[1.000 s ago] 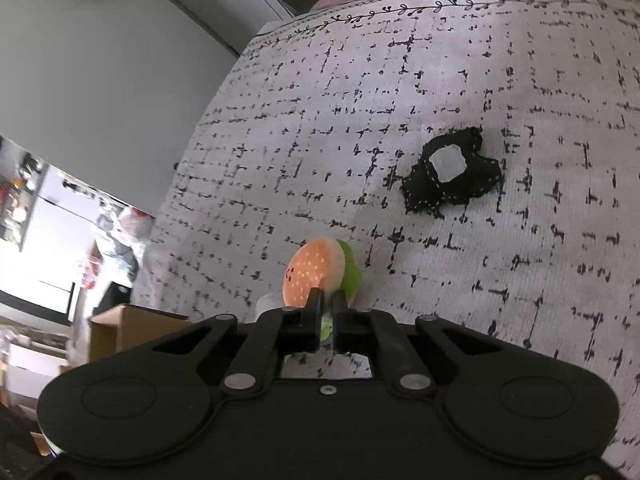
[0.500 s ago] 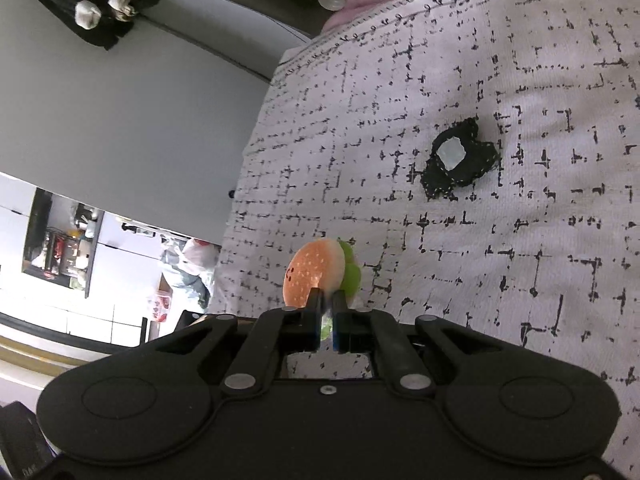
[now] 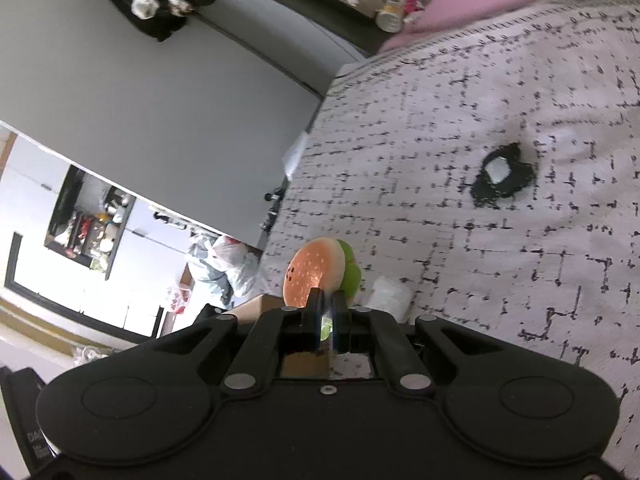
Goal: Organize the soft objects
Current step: 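Carry the denim plush with the left gripper while the right carries the burger toy over the box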
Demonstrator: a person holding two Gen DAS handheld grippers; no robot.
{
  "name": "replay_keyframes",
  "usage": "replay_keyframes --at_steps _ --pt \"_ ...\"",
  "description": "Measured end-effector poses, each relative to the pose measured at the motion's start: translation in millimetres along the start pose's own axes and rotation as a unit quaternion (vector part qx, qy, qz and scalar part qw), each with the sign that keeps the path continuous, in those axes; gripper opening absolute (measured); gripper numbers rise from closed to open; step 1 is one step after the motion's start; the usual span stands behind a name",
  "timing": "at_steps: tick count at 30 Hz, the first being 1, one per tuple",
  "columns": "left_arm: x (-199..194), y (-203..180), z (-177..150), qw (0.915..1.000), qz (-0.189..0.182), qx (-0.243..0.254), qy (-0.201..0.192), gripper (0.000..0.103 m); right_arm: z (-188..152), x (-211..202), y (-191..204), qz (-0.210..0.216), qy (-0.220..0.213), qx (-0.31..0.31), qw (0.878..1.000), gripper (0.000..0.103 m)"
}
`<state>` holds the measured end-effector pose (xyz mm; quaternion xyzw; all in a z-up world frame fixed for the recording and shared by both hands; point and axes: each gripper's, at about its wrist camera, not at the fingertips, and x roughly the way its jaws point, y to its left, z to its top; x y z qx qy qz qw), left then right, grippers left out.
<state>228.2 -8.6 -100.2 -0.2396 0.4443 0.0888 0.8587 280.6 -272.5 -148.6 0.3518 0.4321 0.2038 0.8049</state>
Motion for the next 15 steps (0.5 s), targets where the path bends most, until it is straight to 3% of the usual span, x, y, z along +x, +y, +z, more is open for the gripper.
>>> replay_keyframes --at_steps 15 --pt "-39 28 5 0.9992 0.023 -0.003 -0.032 0.036 -10 -15 33 0.044 -0.007 -0.040 0.998 0.005"
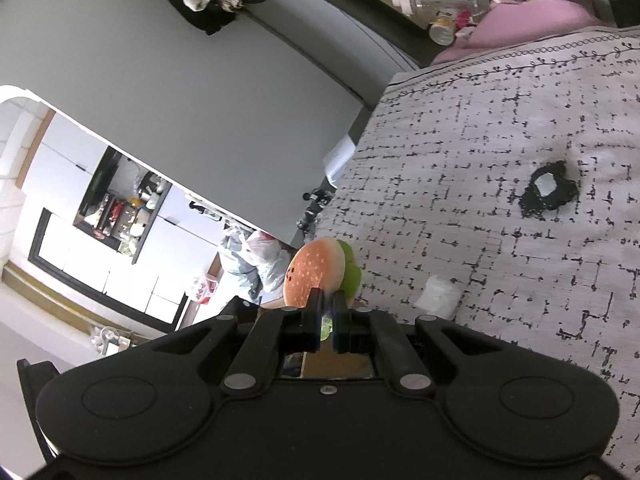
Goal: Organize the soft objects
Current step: 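Carry the denim plush with the left gripper while the right carries the burger toy over the box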
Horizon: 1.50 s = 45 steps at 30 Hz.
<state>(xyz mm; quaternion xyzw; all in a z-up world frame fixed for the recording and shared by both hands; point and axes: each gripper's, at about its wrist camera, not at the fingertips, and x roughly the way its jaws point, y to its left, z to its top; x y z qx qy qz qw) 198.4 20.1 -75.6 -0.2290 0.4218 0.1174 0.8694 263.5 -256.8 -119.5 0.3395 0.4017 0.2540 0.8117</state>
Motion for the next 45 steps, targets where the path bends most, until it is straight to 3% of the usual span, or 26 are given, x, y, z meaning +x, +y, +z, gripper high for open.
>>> replay_keyframes --at_steps 20,33,45 --pt "-17 38 11 0.9994 0.024 -0.018 -0.017 0.036 -22 14 33 0.024 0.020 -0.042 0.999 0.005" --pt "-1 76 12 0.9984 0.031 -0.047 0.007 0.036 -45 40 59 0.030 0.051 -0.076 0.995 0.005" --pt "15 96 19 0.9976 0.018 -0.064 0.020 0.036 -76 76 79 0.008 0.113 -0.115 0.987 0.005"
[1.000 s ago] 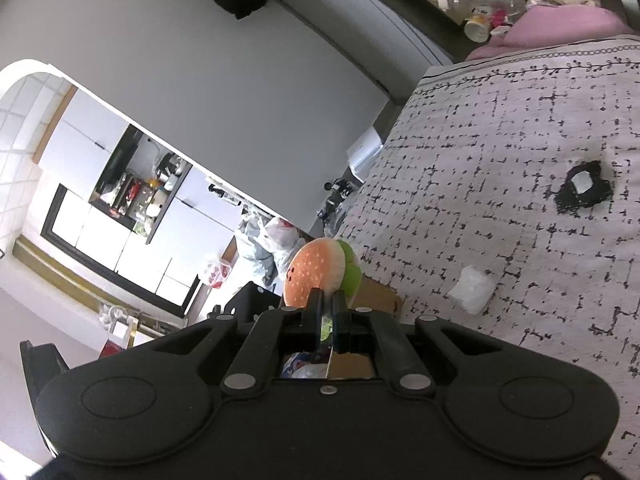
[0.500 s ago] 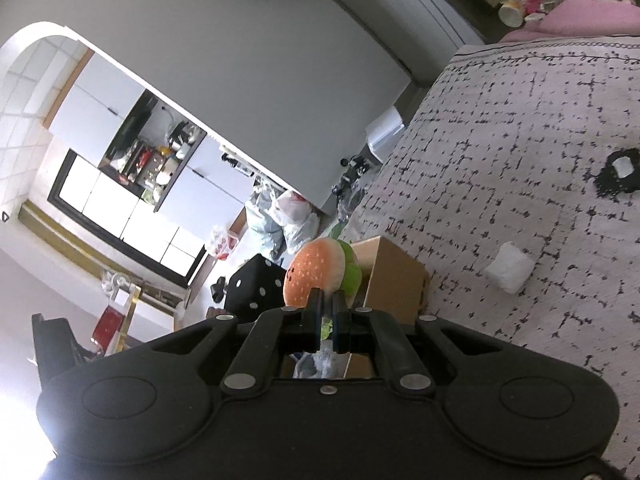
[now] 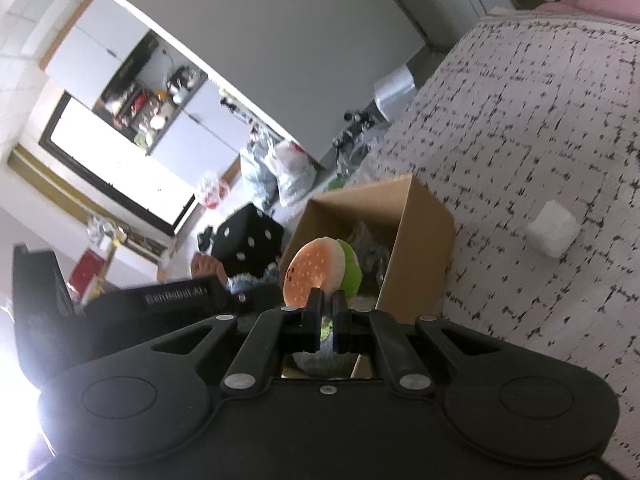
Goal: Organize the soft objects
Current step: 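Carry the denim plush with the left gripper while the right carries the burger toy over the box, then open the left gripper over the box while the right releases the burger toy into it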
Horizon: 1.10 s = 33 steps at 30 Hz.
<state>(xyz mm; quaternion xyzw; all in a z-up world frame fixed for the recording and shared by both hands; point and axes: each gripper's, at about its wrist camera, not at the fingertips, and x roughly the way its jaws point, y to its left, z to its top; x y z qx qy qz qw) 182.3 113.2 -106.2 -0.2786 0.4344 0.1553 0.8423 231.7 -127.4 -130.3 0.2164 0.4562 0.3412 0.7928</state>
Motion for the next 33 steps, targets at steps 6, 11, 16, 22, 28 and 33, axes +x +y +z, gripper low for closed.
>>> replay_keyframes --at_steps 6,11,16,22,28,33 --pt "8 4 0 0.9998 -0.014 -0.001 0.012 0.036 -10 10 6 -0.013 0.025 -0.010 1.000 0.005" --pt "16 5 -4 0.9996 -0.018 0.004 0.023 0.036 -10 15 10 -0.019 0.037 -0.007 0.999 0.013" --pt "21 6 -5 0.9993 -0.020 0.002 0.032 0.036 -8 14 2 -0.017 0.044 0.015 0.999 0.040" --pt "22 -4 -1 0.9991 -0.026 0.012 0.031 0.037 0 3 -10 -0.018 0.026 0.042 0.999 0.046" --pt "25 -18 3 0.9989 -0.026 0.027 0.029 0.037 3 0 -19 -0.032 0.022 0.060 0.997 0.048" --pt "34 -27 4 0.9978 -0.038 0.036 0.041 0.044 4 -2 -24 -0.035 0.021 0.068 0.997 0.051"
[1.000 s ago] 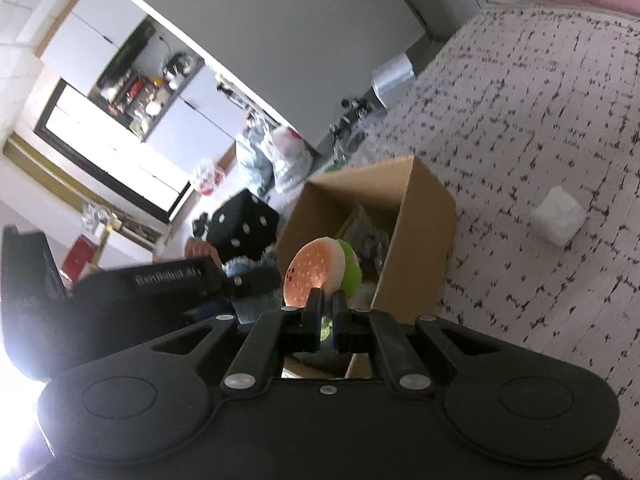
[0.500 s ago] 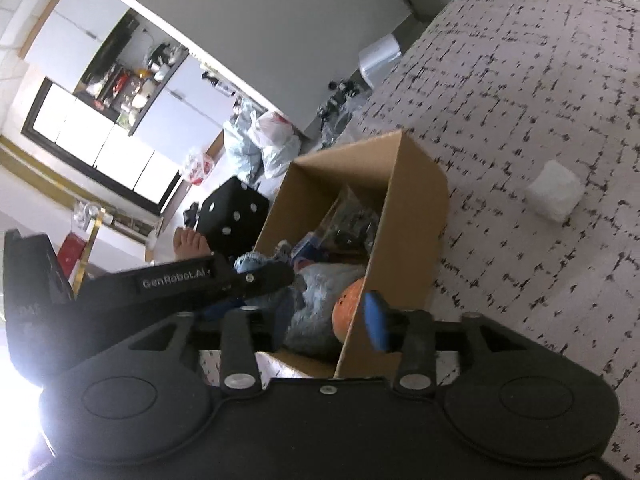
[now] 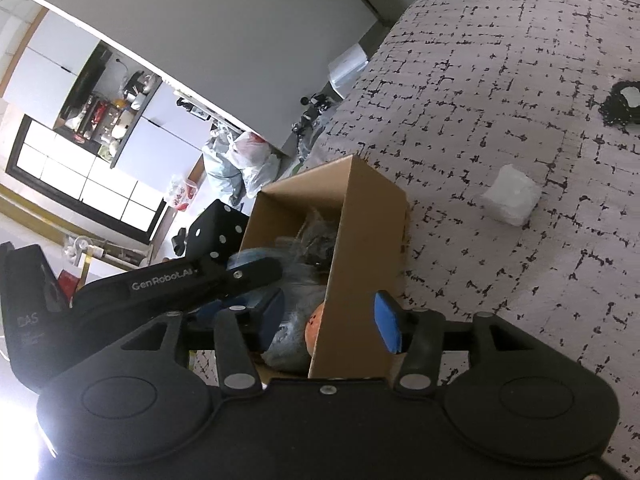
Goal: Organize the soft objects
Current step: 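Open the left gripper over the box while the right releases the burger toy into it, then move both grippers back to the white paper ball and black scrunchie on the bed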
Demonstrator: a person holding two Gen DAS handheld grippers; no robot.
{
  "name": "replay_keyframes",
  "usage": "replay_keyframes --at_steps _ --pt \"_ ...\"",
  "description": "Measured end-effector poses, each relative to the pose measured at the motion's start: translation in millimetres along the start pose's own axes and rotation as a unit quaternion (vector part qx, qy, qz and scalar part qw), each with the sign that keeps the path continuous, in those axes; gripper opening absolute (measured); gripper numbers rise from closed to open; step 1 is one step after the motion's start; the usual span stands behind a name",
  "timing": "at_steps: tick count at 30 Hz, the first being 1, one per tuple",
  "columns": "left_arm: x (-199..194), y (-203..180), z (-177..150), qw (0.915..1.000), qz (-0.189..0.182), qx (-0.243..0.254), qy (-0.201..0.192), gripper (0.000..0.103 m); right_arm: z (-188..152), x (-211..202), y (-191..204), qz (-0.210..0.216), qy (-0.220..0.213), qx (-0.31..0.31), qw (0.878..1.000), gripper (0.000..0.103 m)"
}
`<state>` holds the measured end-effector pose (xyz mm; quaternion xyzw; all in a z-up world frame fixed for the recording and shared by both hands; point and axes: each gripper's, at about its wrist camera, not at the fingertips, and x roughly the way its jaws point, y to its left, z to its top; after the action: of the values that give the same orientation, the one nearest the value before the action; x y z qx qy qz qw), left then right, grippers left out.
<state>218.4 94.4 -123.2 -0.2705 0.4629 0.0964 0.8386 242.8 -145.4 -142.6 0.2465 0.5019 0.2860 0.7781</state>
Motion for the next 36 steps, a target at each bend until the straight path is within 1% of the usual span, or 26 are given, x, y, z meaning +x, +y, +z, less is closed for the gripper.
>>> replay_keyframes --at_steps 1,3,9,14,17,18,22,27,28,32,34,36 --pt "2 -1 0 1.0000 -0.004 -0.001 0.002 0.049 1 -1 0 0.002 -0.001 0.000 1.000 0.051" --pt "4 -4 0 1.0000 0.000 0.000 0.004 0.056 3 -2 1 0.003 -0.003 -0.001 1.000 0.052" --pt "5 -8 -3 0.9999 0.012 0.008 0.004 0.057 7 -7 -2 0.001 -0.010 0.002 1.000 0.055" --pt "5 -11 -6 0.9996 0.021 0.017 0.003 0.057 14 -13 -8 -0.020 -0.024 0.003 1.000 0.059" --pt "5 -16 -8 0.9994 0.027 0.022 0.006 0.058 16 -22 -11 -0.032 -0.036 0.003 0.999 0.064" --pt "4 -19 -9 0.9993 0.028 0.024 0.005 0.059 17 -25 -12 -0.036 -0.041 0.003 0.998 0.067" --pt "-3 -29 -13 0.9988 0.032 0.035 -0.009 0.069 20 -37 -16 -0.049 -0.062 0.001 0.997 0.076" --pt "-13 -45 -17 0.9977 0.034 0.055 -0.019 0.073 25 -48 -23 -0.064 -0.072 -0.007 0.995 0.078" --pt "-14 -48 -18 0.9976 0.035 0.057 -0.020 0.073 26 -51 -23 -0.067 -0.073 -0.010 0.995 0.080" --pt "-20 -59 -19 0.9969 0.034 0.065 -0.028 0.074 32 -67 -26 -0.070 -0.080 -0.026 0.994 0.083" --pt "-22 -66 -21 0.9965 0.034 0.070 -0.031 0.077 36 -76 -28 -0.074 -0.089 -0.027 0.993 0.091" --pt "-25 -73 -22 0.9958 0.033 0.077 -0.035 0.078 39 -85 -32 -0.077 -0.102 -0.026 0.991 0.092"
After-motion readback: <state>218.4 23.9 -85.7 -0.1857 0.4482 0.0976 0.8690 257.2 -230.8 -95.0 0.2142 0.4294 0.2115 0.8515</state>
